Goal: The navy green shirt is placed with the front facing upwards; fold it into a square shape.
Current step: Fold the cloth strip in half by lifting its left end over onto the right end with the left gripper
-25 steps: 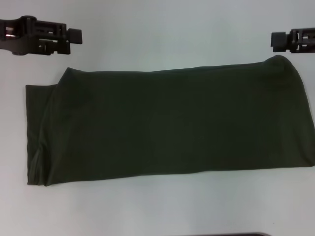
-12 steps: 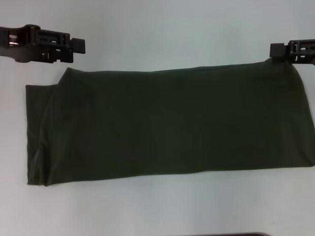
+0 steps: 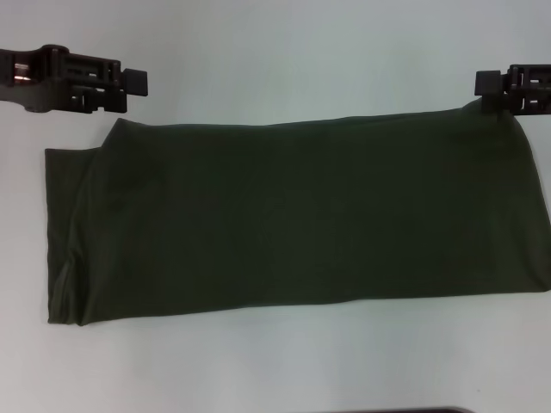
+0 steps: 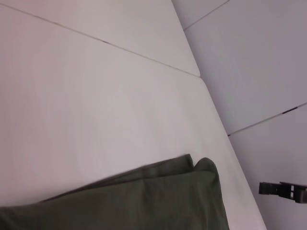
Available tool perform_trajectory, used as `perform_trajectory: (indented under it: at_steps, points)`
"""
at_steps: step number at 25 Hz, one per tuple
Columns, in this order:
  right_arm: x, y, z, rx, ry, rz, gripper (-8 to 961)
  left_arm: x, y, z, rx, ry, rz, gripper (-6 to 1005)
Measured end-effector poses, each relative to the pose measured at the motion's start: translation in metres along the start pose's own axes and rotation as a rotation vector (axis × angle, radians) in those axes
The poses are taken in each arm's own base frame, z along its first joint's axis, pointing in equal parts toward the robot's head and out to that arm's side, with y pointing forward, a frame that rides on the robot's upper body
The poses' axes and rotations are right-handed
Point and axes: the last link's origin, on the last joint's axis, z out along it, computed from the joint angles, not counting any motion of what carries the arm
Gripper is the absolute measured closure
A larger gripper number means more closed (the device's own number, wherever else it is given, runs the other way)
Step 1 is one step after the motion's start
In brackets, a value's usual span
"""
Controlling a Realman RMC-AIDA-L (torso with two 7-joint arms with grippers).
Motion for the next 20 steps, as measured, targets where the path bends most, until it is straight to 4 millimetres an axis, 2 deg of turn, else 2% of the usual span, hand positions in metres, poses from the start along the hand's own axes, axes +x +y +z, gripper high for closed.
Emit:
perform_trajectory:
  at_steps: [1,6,10,13,20]
  points:
    - [0.0,0.0,0.0,0.0,-0.001,0.005,189,0.0,0.0,0.0,0.0,-0.004,-0.003,355]
    - [-0.001,0.001,-0.003,0.001,-0.01,0.021,147,-0.011,-0.007,0.001,0.079,-0.097,-0.069,355]
    - [0.002,-0.002,-0.004,0.014,0.003,0.033,147,-0.02,-0.017,0.003,0.184,-0.175,-0.141,356]
    - [0.005,-0.003,-0.004,0.025,0.014,0.037,147,-0.023,-0.017,0.005,0.195,-0.197,-0.16,356]
    - [0.005,-0.004,-0.005,0.029,0.013,0.039,147,-0.033,-0.012,0.036,0.142,-0.225,-0.144,355]
